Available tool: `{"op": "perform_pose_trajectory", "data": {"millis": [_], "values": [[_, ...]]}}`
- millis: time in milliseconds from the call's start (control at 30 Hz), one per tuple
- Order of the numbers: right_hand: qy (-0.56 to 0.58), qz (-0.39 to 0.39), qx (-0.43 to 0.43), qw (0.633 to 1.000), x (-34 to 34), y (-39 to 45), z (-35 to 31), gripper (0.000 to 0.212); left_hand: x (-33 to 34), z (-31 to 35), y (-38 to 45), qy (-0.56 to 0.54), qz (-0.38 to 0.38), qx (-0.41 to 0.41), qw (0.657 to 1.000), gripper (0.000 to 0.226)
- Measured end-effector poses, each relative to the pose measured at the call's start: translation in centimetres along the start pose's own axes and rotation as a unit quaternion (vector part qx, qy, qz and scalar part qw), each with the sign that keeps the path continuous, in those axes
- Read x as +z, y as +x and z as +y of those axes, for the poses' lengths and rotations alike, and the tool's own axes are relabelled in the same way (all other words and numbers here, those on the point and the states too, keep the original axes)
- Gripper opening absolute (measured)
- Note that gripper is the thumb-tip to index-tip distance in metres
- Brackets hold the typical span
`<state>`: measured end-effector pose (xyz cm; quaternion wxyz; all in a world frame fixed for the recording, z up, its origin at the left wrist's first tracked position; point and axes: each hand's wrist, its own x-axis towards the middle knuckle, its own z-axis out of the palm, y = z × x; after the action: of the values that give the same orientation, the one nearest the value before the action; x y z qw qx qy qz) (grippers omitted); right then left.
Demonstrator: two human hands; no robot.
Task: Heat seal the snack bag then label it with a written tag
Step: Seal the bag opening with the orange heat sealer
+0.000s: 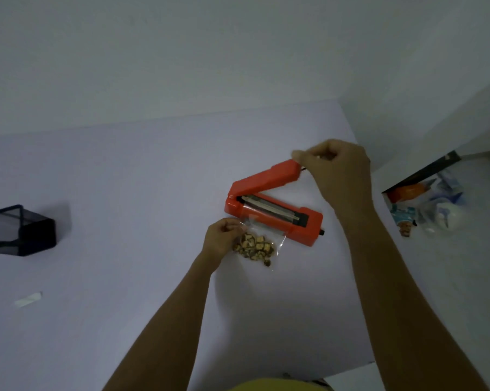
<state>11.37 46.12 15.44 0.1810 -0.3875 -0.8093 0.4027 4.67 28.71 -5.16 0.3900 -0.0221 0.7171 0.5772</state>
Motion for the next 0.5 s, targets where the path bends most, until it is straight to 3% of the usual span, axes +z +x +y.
{"op": "perform_pose_trajectory", "data": {"millis": [367,500], "values": [[-0.084,-0.038,-0.157,0.983,8.9,3.2,-9.5,0.023,0.0,-0.2,0.2,0.022,0.002,0.0,1.0,0.015],[-0.089,-0.095,-0.19,0.973,10.4,3.7,-10.6,0.026,0.1,-0.1,0.3,0.032,0.004,0.002,0.999,0.015]]}}
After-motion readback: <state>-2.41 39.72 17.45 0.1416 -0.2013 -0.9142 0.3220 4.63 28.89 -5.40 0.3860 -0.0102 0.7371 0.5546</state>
